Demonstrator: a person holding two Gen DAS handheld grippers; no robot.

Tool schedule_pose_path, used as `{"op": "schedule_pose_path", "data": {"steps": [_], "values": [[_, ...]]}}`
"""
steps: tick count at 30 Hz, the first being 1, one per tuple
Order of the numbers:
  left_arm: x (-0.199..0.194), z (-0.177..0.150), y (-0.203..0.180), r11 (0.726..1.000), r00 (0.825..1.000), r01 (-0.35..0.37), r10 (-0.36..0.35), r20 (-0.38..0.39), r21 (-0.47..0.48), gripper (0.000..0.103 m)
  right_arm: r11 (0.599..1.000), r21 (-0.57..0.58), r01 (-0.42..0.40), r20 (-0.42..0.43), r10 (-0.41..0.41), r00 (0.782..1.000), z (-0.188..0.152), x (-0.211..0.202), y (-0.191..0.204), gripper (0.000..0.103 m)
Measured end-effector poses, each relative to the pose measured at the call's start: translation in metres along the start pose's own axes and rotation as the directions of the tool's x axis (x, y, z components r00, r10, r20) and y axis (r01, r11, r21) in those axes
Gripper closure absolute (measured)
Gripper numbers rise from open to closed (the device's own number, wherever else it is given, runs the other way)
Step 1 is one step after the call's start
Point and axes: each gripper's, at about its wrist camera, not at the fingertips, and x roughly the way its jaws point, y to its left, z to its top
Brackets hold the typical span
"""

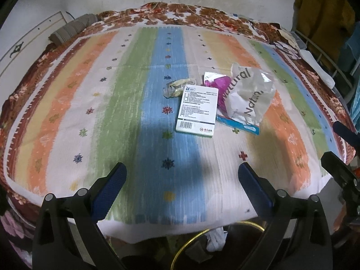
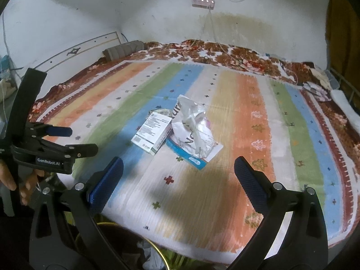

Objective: Collect trash
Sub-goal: 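Move both open tools back to the white box and 'Natural' bag, then close left tool on white medicine box while right tool grips 'Natural' bag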

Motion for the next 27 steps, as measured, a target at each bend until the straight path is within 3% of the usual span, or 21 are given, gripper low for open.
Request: {"op": "schedule_pose_path", "data": {"steps": [8, 18, 27], "values": [[0.042, 0.013, 0.001, 1.0, 1.0, 0.015, -0.015, 0.004, 0.025, 0.006, 0.999, -0.029, 0.044, -0.008, -0.044, 0.999, 0.003, 0.045, -0.013, 0.011], [0.084, 0.022, 0.001, 0.997, 1.0, 0.01, -0.009, -0.013, 0.079, 0.006, 1.0, -0.028, 0.014, -0.003, -0.015, 1.0, 0.01, 0.082, -0.02, 0.014], [0.11, 0.029, -0.003, 0.994, 0.998, 0.047, -0.044, -0.035, 0.097, 0.006, 0.999, -0.046, 0.017, -0.02, -0.018, 1.0, 0.014, 0.113, -0.025, 0.027]]}}
